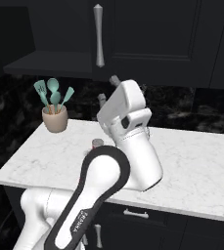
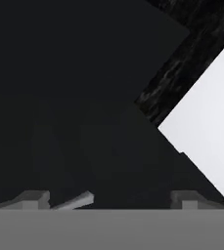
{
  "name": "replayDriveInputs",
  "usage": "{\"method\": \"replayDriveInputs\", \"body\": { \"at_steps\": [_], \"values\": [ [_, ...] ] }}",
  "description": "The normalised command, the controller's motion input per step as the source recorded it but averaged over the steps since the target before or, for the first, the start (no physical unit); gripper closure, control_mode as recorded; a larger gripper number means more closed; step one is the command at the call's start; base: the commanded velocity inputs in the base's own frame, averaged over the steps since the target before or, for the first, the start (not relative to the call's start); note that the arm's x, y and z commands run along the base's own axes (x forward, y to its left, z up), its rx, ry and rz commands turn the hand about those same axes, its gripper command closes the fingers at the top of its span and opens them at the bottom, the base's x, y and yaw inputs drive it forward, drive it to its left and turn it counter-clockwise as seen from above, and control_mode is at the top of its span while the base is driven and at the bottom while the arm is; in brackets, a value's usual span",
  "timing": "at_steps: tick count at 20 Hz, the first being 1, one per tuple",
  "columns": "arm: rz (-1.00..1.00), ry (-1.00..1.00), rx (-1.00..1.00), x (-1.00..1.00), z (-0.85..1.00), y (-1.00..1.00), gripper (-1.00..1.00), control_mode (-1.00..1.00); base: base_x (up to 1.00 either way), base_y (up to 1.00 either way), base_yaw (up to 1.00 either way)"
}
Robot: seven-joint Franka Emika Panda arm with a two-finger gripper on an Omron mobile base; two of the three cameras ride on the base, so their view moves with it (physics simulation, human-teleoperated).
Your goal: Pick the canned food and place it on the digital scale for weighing, and close the cabinet.
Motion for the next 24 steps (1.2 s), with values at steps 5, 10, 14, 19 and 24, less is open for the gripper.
{"method": "replayDriveInputs", "body": {
  "at_steps": [5, 10, 14, 19, 24],
  "values": [
    [0.00, -0.28, 0.04, -1.00, -0.02, 0.81, -1.00, -1.00, 0.00, 0.00, 0.00],
    [0.00, -0.21, 0.00, -1.00, 0.05, 0.98, -1.00, -1.00, 0.00, 0.00, 0.00],
    [0.05, -0.02, -0.21, -1.00, 0.53, 0.94, -1.00, -1.00, 0.00, 0.00, 0.00],
    [0.02, 0.05, -0.12, -1.00, 0.16, 1.00, -1.00, -1.00, 0.00, 0.00, 0.00],
    [-0.02, 0.00, -0.01, -1.00, -0.04, 1.00, -1.00, -1.00, 0.00, 0.00, 0.00]
  ]
}}
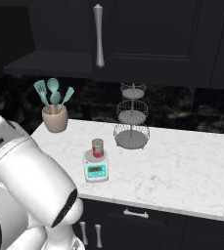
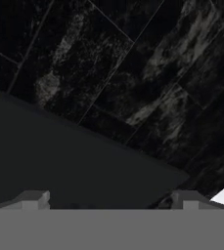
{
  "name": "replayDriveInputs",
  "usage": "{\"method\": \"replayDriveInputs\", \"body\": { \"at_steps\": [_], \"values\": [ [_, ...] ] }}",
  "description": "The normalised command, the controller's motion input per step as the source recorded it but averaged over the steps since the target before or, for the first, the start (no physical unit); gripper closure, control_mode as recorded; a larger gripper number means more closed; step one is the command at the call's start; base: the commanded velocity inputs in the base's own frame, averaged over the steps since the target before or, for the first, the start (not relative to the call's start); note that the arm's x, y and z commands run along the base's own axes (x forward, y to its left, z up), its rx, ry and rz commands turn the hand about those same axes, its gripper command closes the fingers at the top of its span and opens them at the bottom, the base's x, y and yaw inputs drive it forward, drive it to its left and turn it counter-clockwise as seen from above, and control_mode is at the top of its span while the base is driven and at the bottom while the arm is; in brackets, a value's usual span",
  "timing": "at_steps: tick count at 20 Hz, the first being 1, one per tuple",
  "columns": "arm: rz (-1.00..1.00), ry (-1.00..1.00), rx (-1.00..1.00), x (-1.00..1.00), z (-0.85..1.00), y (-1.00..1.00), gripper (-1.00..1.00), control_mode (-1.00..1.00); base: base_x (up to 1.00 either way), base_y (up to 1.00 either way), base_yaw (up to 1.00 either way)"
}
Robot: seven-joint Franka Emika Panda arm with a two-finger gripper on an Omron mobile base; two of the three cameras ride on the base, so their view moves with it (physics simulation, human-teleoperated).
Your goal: Pick the canned food and place it on the digital scale for weighing, and close the cabinet.
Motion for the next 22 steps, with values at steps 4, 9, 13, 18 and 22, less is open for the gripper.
{"method": "replayDriveInputs", "body": {
  "at_steps": [4, 9, 13, 18, 22],
  "values": [
    [-0.06, 0.00, 0.00, -0.67, -0.34, 1.00, -1.00, -1.00, 0.00, 0.00, 0.00],
    [-0.11, 0.00, 0.00, -0.33, -0.55, 1.00, -1.00, -1.00, 0.00, 0.00, 0.00],
    [-0.21, -0.03, 0.03, -0.31, -0.55, 1.00, -1.00, -1.00, 0.00, 0.00, 0.00],
    [-0.24, -0.05, 0.08, -0.36, -0.56, 1.00, -1.00, -1.00, 0.00, 0.00, 0.00],
    [-0.21, -0.01, 0.11, -0.36, -0.56, 1.00, -1.00, -1.00, 0.00, 0.00, 0.00]
  ]
}}
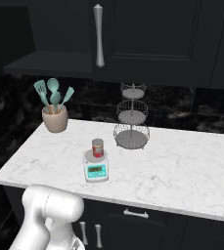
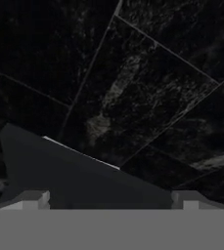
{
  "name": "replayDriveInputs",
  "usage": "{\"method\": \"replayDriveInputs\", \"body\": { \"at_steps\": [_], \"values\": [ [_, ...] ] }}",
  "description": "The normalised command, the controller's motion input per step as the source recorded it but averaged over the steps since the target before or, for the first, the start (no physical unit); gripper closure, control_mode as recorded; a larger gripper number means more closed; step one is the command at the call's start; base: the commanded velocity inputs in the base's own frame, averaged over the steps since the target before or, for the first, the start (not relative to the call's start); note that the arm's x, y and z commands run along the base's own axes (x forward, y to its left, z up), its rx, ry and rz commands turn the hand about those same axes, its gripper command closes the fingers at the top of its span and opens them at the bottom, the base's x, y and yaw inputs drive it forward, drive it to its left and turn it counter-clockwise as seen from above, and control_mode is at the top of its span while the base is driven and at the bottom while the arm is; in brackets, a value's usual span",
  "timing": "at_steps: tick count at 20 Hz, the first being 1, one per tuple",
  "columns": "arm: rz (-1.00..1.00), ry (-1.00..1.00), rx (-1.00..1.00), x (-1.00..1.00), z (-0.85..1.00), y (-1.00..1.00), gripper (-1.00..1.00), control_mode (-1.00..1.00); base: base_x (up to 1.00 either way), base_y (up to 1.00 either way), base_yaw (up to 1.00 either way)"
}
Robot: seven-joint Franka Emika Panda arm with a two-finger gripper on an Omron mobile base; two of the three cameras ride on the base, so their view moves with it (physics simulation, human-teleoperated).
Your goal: Pick the canned food and place it on the digital scale for weighing, and close the cabinet.
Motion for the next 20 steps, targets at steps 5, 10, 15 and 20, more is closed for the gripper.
{"method": "replayDriveInputs", "body": {
  "at_steps": [5, 10, 15, 20],
  "values": [
    [-0.19, -0.02, 0.03, -0.29, -0.44, 1.00, -1.00, -1.00, 0.00, 0.00, 0.00],
    [-0.13, 0.04, 0.01, 0.27, -0.26, 1.00, -1.00, -1.00, 0.00, 0.00, 0.00],
    [0.00, 0.09, 0.06, 0.87, 0.00, 0.90, -1.00, -1.00, 0.00, 0.00, 0.00],
    [0.02, 0.07, 0.07, 0.96, 0.00, 0.58, -1.00, -1.00, 0.00, 0.00, 0.00]
  ]
}}
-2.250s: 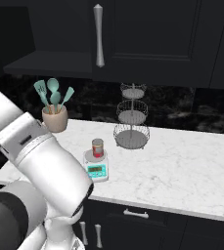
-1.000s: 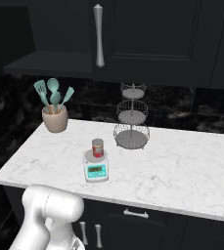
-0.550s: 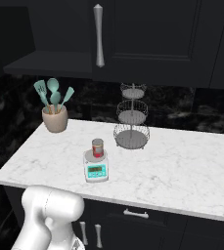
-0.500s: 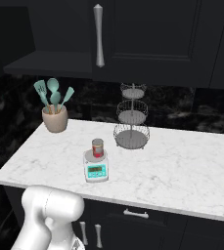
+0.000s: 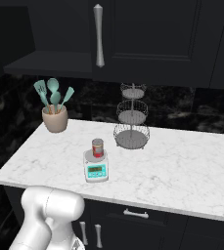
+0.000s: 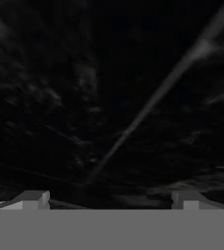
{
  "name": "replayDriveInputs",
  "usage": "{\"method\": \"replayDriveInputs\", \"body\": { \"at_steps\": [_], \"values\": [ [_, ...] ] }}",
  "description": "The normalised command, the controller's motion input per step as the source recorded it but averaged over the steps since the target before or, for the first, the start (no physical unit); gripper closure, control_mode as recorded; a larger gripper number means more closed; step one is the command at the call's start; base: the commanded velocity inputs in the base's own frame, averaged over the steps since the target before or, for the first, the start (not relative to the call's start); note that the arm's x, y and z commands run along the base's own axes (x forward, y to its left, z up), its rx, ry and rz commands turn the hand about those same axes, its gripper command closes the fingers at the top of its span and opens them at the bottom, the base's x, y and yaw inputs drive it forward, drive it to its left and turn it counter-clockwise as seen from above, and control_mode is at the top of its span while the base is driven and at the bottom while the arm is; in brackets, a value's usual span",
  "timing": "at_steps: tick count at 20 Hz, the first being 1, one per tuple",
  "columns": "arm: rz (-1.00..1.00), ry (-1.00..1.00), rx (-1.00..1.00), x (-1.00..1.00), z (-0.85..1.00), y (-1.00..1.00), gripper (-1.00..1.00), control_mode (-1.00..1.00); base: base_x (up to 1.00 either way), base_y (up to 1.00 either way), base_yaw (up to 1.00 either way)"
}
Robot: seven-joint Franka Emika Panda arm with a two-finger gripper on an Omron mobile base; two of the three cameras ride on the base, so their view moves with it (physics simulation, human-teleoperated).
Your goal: Pick the canned food and place it on the digital scale for weighing, and close the cabinet.
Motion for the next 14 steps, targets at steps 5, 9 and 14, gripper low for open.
{"method": "replayDriveInputs", "body": {
  "at_steps": [5, 9, 14],
  "values": [
    [0.05, 0.01, 0.19, 0.73, -0.05, -0.02, -1.00, -1.00, 0.00, 0.00, 0.00],
    [0.01, 0.01, 0.22, 0.84, -0.28, 0.10, -1.00, -1.00, 0.00, 0.00, 0.00],
    [0.00, 0.03, 0.18, 0.66, -0.32, 0.17, -1.00, -1.00, 0.00, 0.00, 0.00]
  ]
}}
